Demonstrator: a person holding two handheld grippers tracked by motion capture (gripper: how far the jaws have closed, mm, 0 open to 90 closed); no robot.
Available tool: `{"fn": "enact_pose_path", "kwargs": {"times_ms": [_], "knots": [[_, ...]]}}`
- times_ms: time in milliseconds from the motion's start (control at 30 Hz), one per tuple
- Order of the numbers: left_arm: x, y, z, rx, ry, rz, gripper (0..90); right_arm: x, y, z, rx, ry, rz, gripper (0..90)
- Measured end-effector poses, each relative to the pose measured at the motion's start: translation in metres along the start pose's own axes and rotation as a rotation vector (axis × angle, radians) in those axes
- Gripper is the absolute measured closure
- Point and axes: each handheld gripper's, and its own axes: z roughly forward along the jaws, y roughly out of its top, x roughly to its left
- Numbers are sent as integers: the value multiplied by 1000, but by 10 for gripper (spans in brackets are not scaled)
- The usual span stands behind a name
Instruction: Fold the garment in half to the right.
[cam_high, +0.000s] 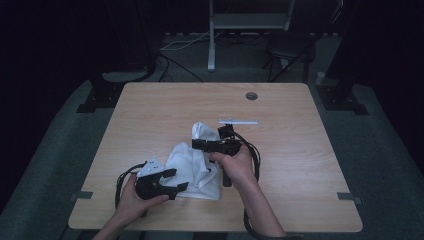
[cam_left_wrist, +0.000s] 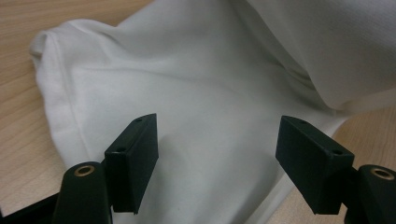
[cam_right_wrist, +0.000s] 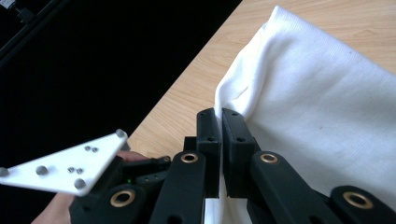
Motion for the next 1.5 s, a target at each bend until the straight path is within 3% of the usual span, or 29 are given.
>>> {"fn": "enact_pose_path", "kwargs": {"times_ms": [133, 500, 733, 867, 1033, 1133, 1233, 1367, 1500], "knots": [[-1, 0, 0, -3, -7, -12, 300, 4, 2, 8, 12, 9, 0, 875], [-2, -1, -2, 8, -17, 18, 300, 11, 4, 36, 37, 27, 14, 875], [-4, -2, -3, 6, -22, 23, 300, 10, 5, 48, 41, 4, 35, 833], [-6, -3, -2, 9, -26, 22, 300, 10, 3, 53, 50, 14, 40, 806], [-5, -4, -5, 5, -25, 19, 300, 3, -1, 59, 87, 0, 50, 766], [-4, -5, -8, 3, -23, 10, 300, 0, -3, 54, 85, -14, 51, 742], [-2, -5, -15, -19, -20, 3, 300, -7, -3, 41, 92, -61, 22, 713], [2, -5, -20, -32, -4, 2, 300, -21, -9, 22, 140, -141, 4, 687], [2, -5, -19, -30, -5, -6, 300, -34, -21, 12, 186, -173, 11, 667]]}}
